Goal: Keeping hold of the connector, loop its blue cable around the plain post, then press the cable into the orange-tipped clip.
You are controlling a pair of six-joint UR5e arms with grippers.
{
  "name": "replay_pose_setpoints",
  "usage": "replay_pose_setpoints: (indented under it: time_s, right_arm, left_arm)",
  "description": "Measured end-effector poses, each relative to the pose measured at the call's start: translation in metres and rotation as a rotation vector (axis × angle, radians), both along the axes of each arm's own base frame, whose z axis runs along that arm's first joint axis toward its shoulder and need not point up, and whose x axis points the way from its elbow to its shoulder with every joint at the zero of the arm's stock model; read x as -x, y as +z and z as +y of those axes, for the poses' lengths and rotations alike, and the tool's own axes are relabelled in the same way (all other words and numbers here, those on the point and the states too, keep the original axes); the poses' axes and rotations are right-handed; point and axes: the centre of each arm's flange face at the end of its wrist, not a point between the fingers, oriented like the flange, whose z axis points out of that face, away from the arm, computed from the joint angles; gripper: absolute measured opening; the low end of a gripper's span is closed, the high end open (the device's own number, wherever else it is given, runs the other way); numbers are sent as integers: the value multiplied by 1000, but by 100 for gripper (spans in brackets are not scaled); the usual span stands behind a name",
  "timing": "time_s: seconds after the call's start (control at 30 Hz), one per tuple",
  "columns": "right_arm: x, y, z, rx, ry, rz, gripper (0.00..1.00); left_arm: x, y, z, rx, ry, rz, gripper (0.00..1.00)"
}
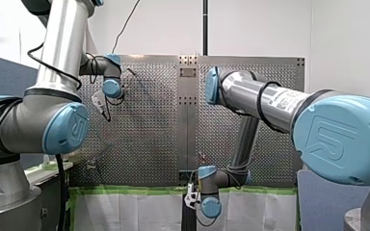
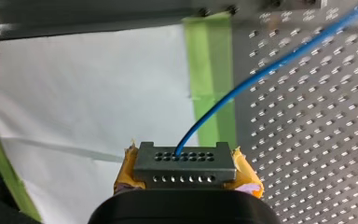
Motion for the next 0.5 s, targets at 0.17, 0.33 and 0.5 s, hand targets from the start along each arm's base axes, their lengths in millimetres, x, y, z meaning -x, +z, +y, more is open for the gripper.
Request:
replay_pose_setpoints:
  time_s: [0.17, 0.33, 0.5]
  right_arm:
    - [12, -27, 6, -6, -10, 3, 0]
    - [27, -52, 15, -32, -24, 26, 0]
    - [43, -77, 26, -61, -37, 52, 0]
  left_arm:
    - [0, 0, -1, 1, -1, 0, 100]
    - [0, 0, -1, 4, -2, -1, 100]
    - [0, 0, -1, 5, -2, -1, 100]
